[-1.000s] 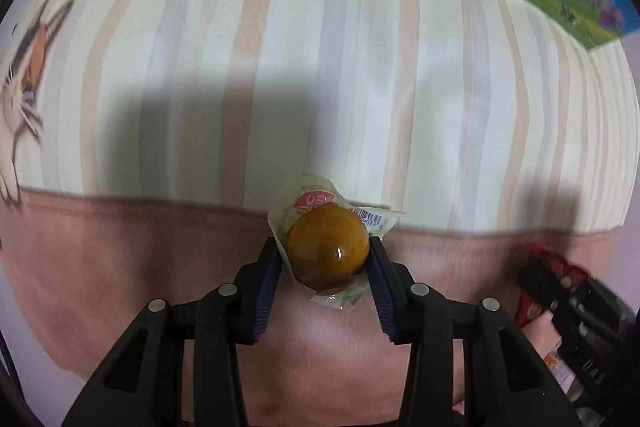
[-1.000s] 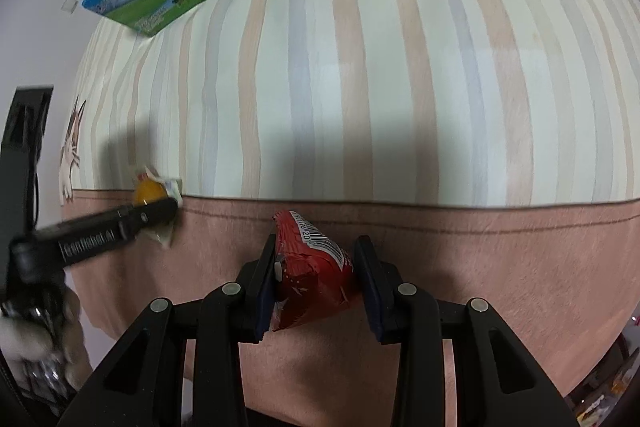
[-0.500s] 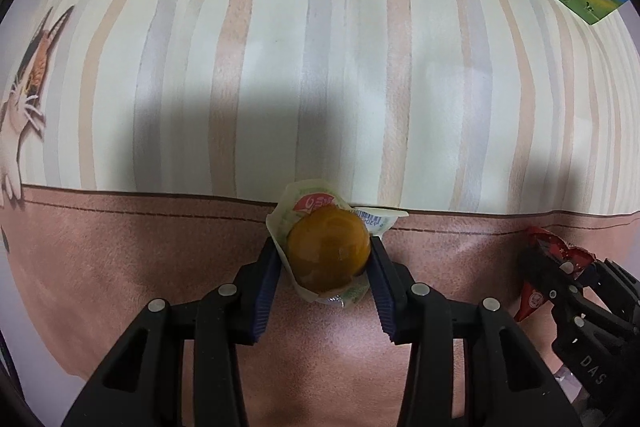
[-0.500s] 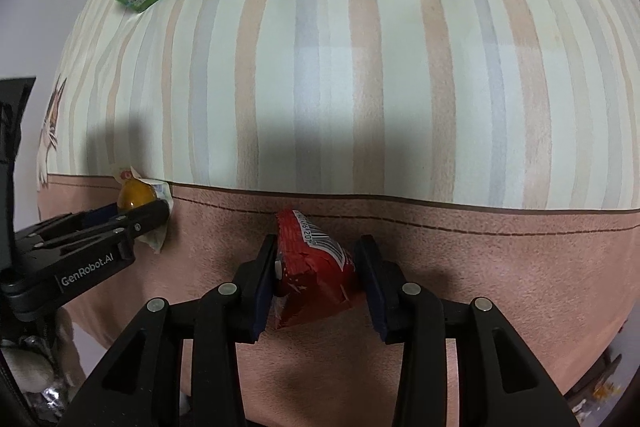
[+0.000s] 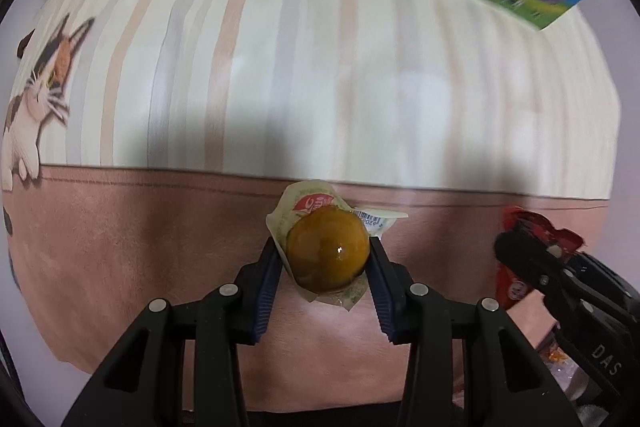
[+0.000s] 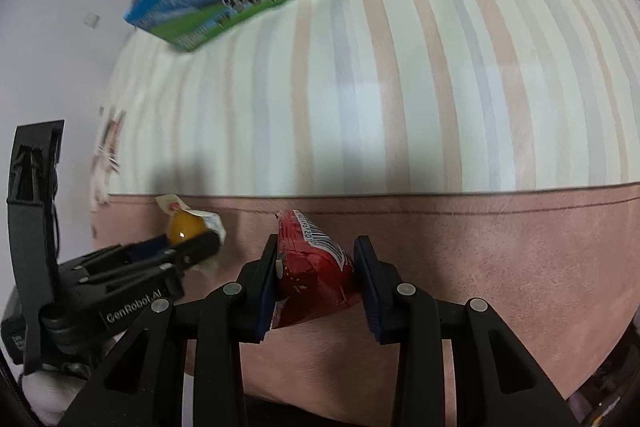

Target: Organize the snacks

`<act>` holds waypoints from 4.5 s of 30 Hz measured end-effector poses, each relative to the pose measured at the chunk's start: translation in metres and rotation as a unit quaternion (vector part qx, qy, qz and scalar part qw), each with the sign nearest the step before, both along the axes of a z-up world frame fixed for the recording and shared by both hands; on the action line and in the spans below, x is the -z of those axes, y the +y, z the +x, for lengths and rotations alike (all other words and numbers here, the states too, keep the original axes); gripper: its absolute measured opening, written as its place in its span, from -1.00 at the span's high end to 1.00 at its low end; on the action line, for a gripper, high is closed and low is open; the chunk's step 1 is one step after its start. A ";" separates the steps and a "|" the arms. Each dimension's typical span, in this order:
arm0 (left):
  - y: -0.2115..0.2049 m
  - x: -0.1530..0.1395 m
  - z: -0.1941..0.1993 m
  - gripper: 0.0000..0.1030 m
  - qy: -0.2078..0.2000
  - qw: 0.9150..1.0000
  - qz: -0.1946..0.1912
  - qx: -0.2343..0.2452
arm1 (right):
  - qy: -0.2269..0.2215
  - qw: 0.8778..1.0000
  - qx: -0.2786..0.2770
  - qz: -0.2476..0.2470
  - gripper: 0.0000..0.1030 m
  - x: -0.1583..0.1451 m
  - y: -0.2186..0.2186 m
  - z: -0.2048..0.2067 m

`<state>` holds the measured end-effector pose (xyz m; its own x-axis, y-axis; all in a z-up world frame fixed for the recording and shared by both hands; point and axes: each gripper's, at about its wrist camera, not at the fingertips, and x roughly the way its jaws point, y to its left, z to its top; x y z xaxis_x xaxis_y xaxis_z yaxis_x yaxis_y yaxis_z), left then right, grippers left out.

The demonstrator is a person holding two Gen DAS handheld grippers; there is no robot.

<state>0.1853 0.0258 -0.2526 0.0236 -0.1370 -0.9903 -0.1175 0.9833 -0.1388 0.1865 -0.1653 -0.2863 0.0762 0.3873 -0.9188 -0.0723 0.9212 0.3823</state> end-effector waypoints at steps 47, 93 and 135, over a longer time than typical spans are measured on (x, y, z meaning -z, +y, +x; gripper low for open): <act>0.006 -0.022 0.375 -0.04 0.066 0.996 -0.056 0.024 | 0.047 0.994 -0.019 -0.098 -0.34 -0.062 -0.010 0.379; 0.036 -0.199 0.118 -0.78 -0.265 0.962 0.061 0.008 | -0.224 0.972 0.018 -0.075 -0.88 -0.209 -0.009 0.145; 0.019 -0.281 -0.074 -0.99 -0.379 0.917 0.120 -0.022 | -0.372 0.922 0.053 -0.094 -1.00 -0.319 -0.047 -0.069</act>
<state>0.1117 0.0452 0.0288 0.7177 0.1002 -0.6891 -0.1165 0.9929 0.0230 0.1177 -0.2122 0.0328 0.7406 0.1808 -0.6472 -0.1561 0.9831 0.0960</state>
